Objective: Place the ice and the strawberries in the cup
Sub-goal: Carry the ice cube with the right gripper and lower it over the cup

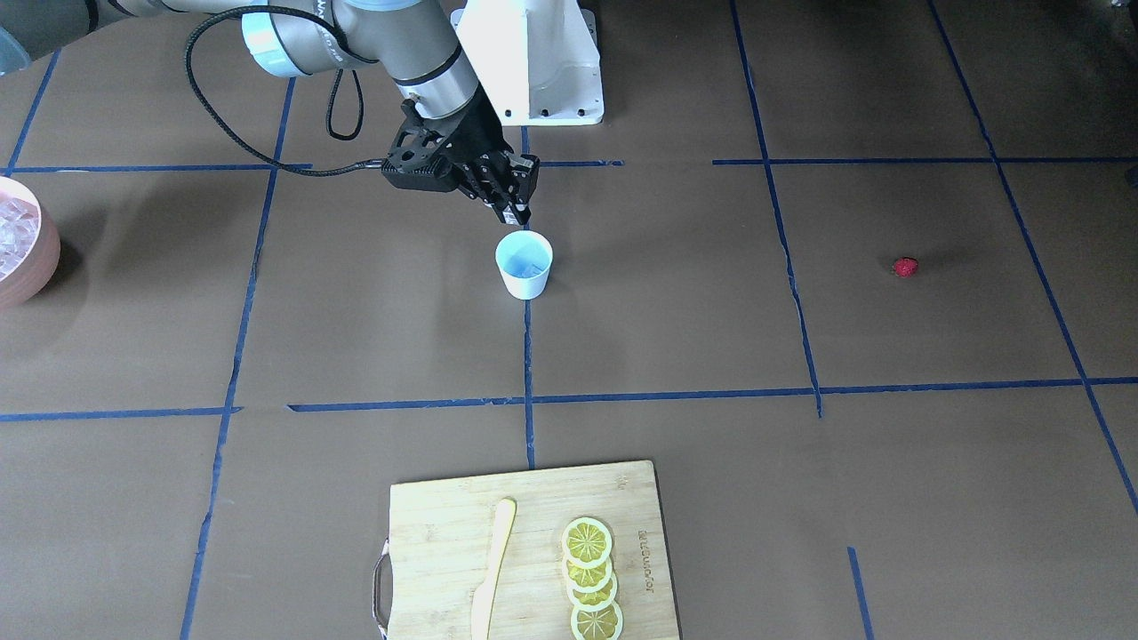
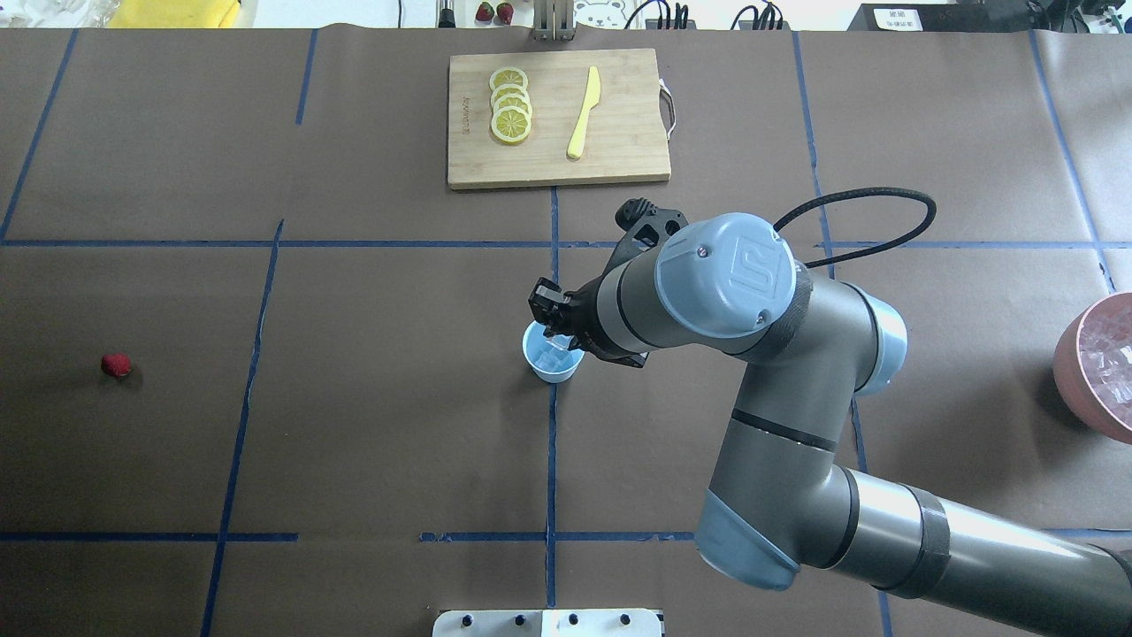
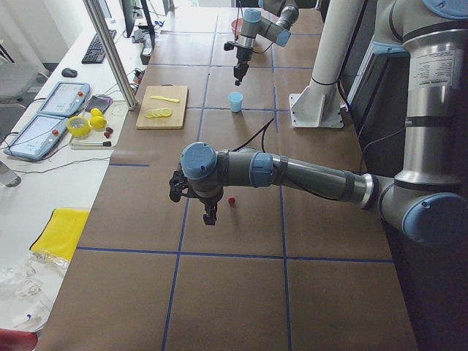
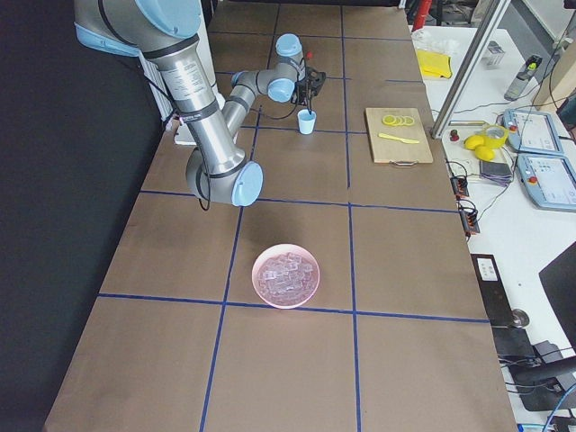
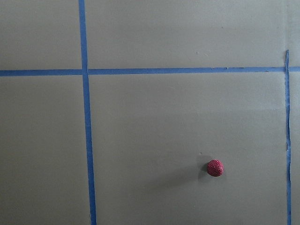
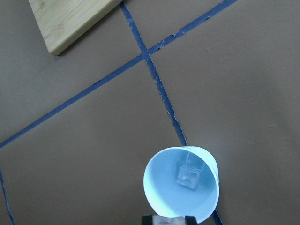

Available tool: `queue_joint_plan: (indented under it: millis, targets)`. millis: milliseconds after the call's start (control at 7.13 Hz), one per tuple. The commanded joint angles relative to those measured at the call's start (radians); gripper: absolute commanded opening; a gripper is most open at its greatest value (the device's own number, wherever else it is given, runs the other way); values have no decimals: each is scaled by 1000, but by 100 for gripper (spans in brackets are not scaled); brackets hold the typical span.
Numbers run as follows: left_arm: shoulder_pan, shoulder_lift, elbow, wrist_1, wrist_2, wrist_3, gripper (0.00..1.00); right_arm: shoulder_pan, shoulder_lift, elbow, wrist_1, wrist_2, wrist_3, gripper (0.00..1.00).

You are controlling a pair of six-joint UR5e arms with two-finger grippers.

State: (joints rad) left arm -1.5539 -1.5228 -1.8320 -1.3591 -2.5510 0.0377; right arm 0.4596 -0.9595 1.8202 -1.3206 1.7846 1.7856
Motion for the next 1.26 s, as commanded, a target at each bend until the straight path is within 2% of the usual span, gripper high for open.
queue_joint_plan:
  millis: [0,561,841,981,1121]
  targets:
    - [0,0,-1,0,0,-1,100,-12,1,-42,1,-10,-8,3]
    - [-2,1,-6,0,-2,-1,100,-12,39,-110,1,-94,-20,4]
    - [-2,1,-4,0,-2,-1,100,-24,38,-110,1,-96,-20,22]
    - [-2,1,-4,0,-2,-1,100,-25,36,-111,1,-96,-18,51]
    - [-2,1,-4,2,-2,-1,100,-26,36,-111,1,-99,-20,69]
